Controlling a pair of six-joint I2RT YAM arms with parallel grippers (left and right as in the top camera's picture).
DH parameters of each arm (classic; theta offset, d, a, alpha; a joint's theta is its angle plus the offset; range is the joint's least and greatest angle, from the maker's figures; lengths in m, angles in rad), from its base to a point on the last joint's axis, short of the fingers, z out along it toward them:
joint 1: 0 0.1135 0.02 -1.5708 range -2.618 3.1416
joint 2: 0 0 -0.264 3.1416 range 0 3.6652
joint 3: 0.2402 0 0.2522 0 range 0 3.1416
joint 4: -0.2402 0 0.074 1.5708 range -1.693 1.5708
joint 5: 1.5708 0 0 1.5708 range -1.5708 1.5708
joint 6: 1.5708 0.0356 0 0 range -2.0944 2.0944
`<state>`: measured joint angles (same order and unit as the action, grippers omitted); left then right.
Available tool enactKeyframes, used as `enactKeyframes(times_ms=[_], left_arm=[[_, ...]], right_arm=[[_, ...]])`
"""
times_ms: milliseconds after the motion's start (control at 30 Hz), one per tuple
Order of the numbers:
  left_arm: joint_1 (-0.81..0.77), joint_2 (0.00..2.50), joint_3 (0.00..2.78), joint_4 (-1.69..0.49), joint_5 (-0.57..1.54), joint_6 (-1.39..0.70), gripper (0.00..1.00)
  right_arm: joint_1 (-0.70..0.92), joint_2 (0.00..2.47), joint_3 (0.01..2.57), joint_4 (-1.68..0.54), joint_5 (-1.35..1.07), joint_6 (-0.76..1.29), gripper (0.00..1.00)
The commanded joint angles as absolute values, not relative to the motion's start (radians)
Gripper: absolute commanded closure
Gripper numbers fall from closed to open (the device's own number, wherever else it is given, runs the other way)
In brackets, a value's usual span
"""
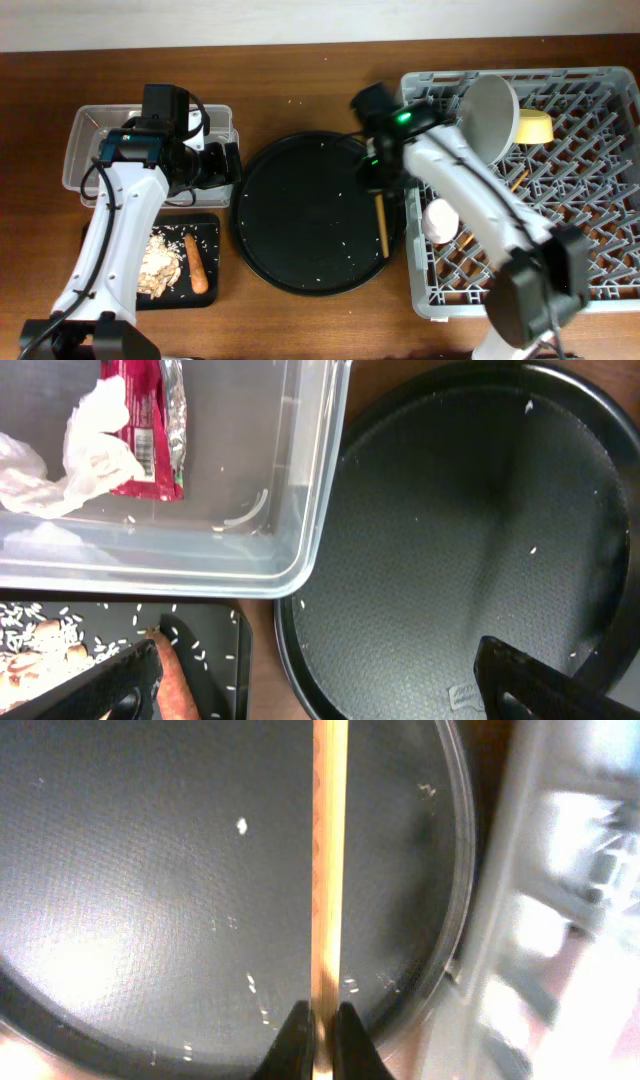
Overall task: Sort waste into correct bins and load items into the dishwasher rack
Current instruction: 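Lay the second chopstick in the rack beside the first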
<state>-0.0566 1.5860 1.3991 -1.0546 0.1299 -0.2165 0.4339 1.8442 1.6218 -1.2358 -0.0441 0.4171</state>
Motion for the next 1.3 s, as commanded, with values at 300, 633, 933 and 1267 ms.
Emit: enactKeyframes(times_ms=[300, 633, 933, 1267], left_arm=[[-0.058, 1.587, 1.402, -1.053, 0.126, -0.207, 0.01], [-0.059, 1.587, 1.402, -1.053, 0.126, -0.207, 0.01], [-0.058, 1.587, 1.402, -1.052, 0.126, -0.207, 0.01], [-0.058, 1.587, 1.402, -1.053, 0.126, -0.207, 0.01]], right_arm=[[-0.360, 1.618, 1.632, -1.375, 0.012, 0.318, 0.96], [-0.436, 1.630, 1.515, -1.111, 0.076, -0.379, 0.96], [-0.432, 1.640, 1.515, -1.092, 0.054, -0.463, 0.72], [-0.432, 1.634, 1.515, -1.085, -0.196, -0.384, 0.24]])
